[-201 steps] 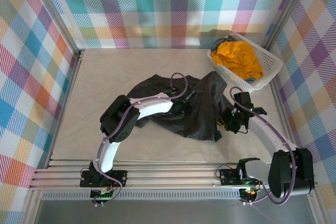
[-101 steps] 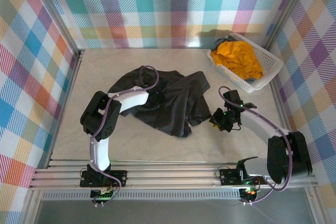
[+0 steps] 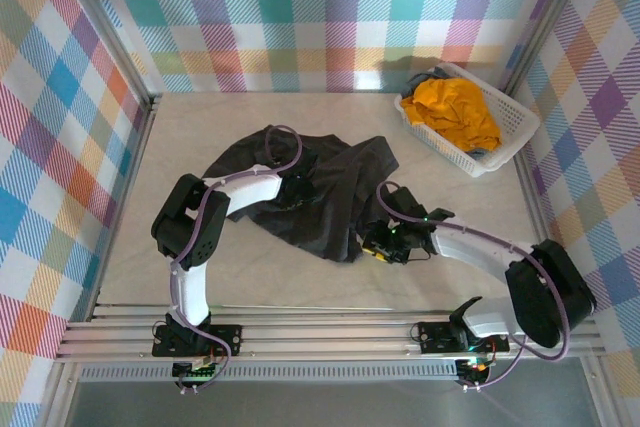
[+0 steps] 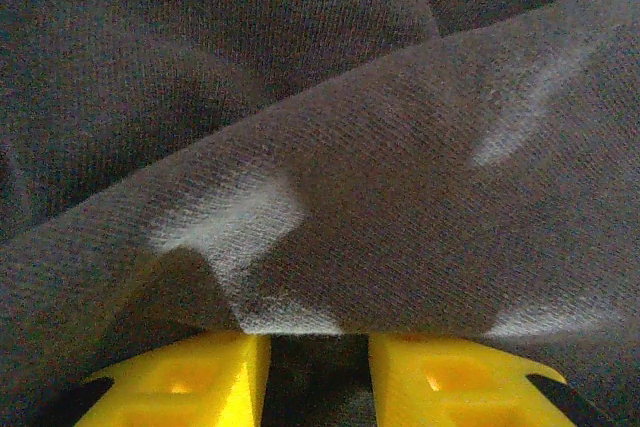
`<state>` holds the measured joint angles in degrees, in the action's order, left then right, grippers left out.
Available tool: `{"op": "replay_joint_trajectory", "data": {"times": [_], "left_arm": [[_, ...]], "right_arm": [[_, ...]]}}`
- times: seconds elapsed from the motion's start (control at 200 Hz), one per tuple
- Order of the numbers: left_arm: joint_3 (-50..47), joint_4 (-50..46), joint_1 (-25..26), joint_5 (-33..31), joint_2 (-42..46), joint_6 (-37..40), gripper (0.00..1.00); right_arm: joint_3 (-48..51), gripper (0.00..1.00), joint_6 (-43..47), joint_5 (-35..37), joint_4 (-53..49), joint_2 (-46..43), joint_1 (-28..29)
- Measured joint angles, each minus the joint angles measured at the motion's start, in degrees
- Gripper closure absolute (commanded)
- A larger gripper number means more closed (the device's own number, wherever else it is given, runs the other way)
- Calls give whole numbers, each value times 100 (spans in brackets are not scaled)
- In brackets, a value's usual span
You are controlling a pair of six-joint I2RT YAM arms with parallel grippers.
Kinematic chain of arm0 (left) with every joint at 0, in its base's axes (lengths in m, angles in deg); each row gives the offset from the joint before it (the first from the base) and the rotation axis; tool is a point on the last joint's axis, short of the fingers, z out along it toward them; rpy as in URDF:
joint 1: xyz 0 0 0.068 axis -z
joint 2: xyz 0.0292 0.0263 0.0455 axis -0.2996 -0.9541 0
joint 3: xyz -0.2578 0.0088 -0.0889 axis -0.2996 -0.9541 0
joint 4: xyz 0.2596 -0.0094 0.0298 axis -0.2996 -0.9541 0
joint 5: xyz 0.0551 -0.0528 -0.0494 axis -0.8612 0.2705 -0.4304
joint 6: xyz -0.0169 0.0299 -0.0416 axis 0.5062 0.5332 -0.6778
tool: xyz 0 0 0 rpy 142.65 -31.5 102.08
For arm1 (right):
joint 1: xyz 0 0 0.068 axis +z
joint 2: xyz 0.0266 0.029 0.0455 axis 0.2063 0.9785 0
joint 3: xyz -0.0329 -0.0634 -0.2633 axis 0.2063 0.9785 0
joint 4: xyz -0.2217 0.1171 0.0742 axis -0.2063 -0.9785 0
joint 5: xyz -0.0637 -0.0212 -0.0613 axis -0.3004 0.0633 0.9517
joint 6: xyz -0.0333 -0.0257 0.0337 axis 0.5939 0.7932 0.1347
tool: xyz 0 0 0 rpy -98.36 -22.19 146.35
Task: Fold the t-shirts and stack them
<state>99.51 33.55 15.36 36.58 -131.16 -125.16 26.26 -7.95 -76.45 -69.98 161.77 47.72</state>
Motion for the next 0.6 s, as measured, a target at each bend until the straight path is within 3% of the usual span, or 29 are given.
{"op": "replay_joint_trajectory", "data": {"times": [0.165, 0.6], "left_arm": [[4, -4, 0, 0, 0, 11, 67], [4, -7, 0, 2, 2, 11, 67]], "right_arm": [[-2, 79, -378, -17, 291, 210, 175], [-4, 76, -1104, 72, 476, 719, 527]]}}
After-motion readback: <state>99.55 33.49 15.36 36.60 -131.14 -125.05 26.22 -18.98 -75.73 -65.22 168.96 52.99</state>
